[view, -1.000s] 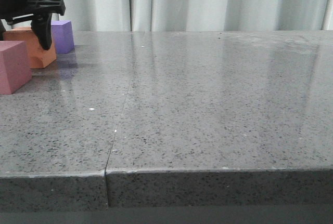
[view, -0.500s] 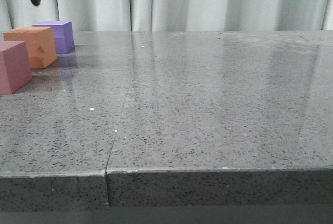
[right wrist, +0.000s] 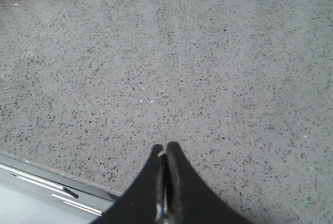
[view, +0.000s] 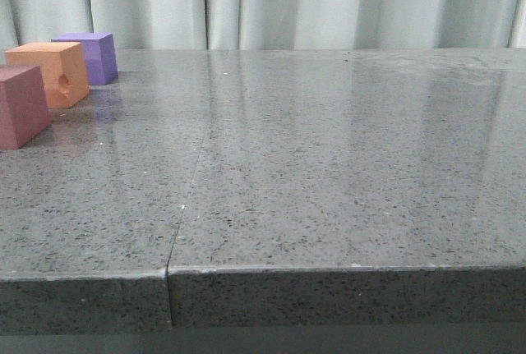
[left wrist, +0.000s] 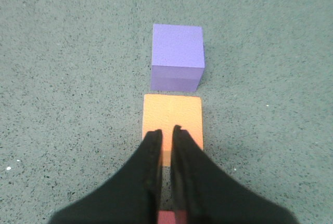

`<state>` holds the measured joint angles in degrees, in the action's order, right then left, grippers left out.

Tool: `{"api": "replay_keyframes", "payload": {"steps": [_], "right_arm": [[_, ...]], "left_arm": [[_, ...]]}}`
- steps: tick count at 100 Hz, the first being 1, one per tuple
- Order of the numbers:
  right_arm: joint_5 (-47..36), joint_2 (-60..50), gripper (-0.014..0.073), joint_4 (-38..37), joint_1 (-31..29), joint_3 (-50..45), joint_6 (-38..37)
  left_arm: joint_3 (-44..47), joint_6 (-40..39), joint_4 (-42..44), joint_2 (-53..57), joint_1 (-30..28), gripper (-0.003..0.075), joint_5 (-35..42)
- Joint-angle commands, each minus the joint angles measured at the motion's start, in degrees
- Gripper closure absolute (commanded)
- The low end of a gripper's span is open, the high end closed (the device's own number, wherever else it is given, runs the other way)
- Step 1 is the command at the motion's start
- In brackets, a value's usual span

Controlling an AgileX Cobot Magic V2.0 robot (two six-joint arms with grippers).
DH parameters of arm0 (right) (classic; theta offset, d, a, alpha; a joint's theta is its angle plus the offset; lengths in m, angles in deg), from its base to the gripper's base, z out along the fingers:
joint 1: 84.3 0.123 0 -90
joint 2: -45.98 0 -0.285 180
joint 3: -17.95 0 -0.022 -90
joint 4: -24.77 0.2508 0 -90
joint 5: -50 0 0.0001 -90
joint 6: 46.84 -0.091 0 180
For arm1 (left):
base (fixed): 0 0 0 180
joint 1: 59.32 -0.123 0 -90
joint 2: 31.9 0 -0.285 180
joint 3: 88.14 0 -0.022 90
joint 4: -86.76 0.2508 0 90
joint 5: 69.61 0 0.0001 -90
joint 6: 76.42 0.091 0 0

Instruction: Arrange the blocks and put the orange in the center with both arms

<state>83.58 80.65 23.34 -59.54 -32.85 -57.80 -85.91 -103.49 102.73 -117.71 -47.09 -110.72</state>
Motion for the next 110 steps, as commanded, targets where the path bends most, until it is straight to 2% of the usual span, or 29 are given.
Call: {"api": "replay_keyframes", "payload": {"steps": [1,78,110], "right_arm": [[-3.9,0.0,0.0662,-0.8,-0.1,1.6,0.7],[-3.9,0.0,0.0662,-0.8,-0.1,1.6,0.7],[-3.9,0.0,0.0662,-0.8,-0.1,1.6,0.7]], "left_arm": [[1.5,-0.1,0.7,6.1,-0.1,0.0741,6.1],[23.5,0.0,1.7,32.9,-0.1,0.0741,8.5],[30.2,-0.6,1.5,40.0,-0.1,0.0741,8.2]]}}
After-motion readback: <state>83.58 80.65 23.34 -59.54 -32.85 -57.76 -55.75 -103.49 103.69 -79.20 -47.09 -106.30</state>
